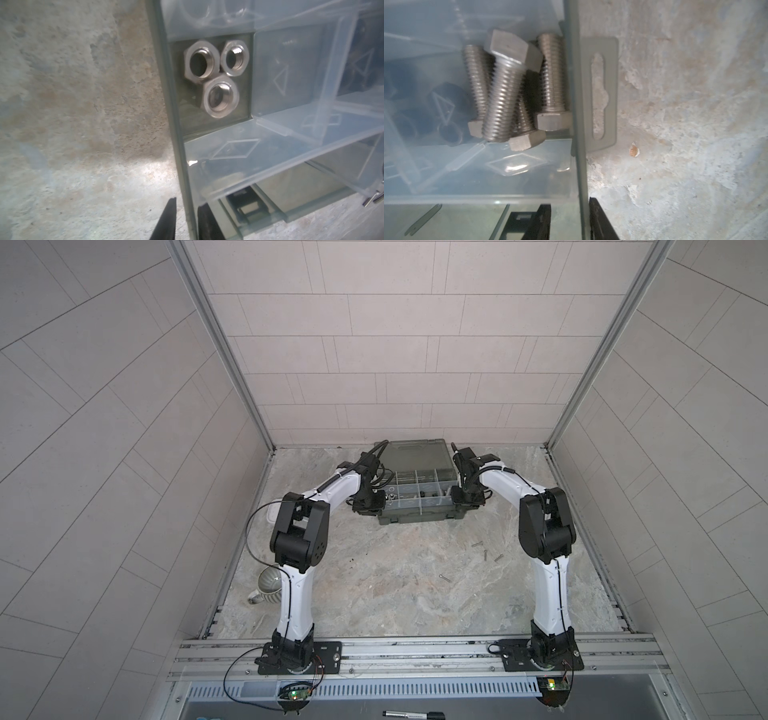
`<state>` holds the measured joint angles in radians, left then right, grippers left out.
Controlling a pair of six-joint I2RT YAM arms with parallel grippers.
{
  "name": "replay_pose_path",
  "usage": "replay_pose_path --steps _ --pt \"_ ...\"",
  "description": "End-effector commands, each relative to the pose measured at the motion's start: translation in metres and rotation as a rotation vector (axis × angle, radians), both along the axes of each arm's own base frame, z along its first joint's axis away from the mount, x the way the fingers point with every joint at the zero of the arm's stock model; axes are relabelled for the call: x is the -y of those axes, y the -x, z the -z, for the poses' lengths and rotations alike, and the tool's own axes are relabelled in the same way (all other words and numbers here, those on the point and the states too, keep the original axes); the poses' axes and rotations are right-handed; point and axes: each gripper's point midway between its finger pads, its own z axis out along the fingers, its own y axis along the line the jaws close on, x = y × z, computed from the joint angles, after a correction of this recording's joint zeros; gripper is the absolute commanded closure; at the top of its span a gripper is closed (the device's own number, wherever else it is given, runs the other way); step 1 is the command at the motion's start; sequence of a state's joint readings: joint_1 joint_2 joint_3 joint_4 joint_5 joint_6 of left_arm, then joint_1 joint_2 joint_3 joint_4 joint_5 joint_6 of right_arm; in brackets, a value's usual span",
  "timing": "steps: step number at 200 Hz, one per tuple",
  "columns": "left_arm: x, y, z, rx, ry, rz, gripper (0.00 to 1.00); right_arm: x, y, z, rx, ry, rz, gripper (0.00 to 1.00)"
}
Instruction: Sort the screws and nuts into containers
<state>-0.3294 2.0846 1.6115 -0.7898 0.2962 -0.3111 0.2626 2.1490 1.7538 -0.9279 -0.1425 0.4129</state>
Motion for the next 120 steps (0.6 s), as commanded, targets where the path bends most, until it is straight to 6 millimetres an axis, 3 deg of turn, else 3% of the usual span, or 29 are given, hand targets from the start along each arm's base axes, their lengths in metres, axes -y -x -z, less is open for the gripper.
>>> replay_pose_path --steps 1,42,120 --pt "-0.005 0.008 0.013 -0.039 -0.023 0.006 0.85 -0.004 0.008 0.003 -0.03 -0.01 0.004 0.74" --pt "-0.011 0.02 0.018 -0.054 -0.032 0.0 0.94 -0.018 0.026 0.003 -0.051 -0.008 -0.041 0.77" --pt "-0.031 0.056 0.016 -0.071 -0.073 -0.007 0.97 -0.049 0.067 -0.006 -0.068 -0.014 -0.142 0.77"
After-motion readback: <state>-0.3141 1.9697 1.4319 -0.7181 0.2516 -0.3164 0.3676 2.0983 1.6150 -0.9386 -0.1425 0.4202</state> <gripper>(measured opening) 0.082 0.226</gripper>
